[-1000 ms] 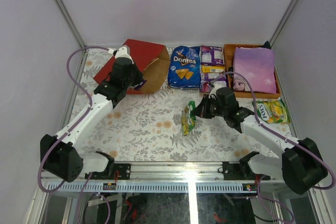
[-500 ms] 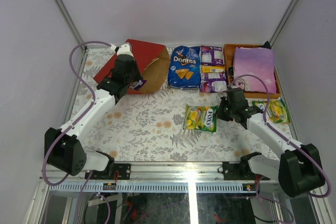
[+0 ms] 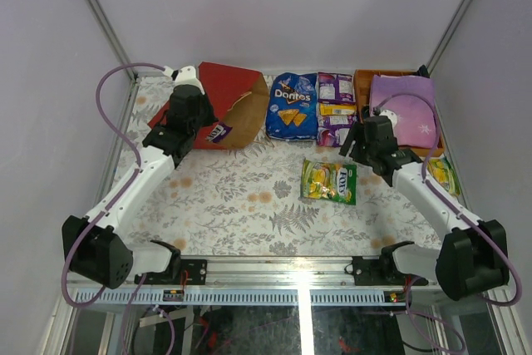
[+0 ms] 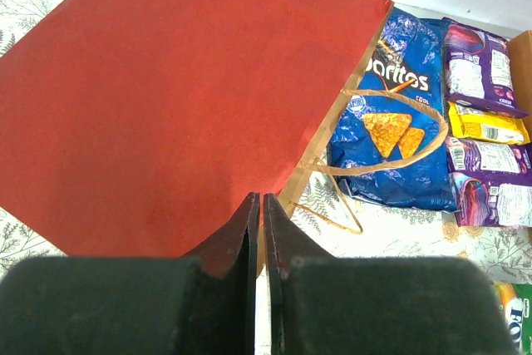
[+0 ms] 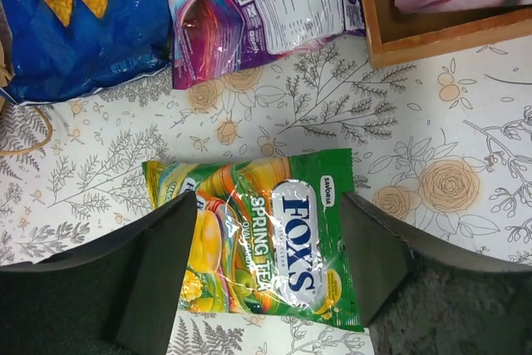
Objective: Take the snacks out of the paper bag
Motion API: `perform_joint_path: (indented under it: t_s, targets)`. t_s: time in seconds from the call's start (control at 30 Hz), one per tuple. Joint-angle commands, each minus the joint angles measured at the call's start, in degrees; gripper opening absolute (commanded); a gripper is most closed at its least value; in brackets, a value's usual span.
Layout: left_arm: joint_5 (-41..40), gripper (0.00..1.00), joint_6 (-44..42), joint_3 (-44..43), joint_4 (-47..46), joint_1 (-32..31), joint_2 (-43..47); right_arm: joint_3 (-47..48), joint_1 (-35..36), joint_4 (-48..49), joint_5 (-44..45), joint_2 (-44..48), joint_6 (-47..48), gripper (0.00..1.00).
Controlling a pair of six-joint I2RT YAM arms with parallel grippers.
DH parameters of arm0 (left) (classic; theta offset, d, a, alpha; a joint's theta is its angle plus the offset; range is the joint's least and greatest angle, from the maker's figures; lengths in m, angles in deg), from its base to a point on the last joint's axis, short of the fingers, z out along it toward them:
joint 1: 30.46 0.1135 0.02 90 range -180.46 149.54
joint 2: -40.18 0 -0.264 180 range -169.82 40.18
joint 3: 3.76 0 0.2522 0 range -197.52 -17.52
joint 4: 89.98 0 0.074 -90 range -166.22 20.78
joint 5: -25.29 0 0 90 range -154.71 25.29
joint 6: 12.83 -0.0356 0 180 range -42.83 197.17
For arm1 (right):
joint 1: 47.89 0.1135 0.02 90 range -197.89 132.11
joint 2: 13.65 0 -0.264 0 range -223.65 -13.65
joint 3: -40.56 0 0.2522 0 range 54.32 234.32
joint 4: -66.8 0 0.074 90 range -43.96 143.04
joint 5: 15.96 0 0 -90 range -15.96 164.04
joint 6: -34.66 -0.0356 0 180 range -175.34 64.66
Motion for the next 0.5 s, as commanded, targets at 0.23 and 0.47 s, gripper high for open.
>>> perform_joint_path:
  t_s: [0.23, 0.47]
  targets:
    - [1.5, 0.04, -0.8, -1.1, -1.8, 0.3, -0.1, -0.7, 14.2, 4.8, 2.0, -9.5, 0.7, 0.77]
    - [4.8, 0.05, 0.1, -1.5, -0.7, 0.3, -0.1, -2.6, 14.4, 7.3, -0.8, -14.7, 2.5, 0.79]
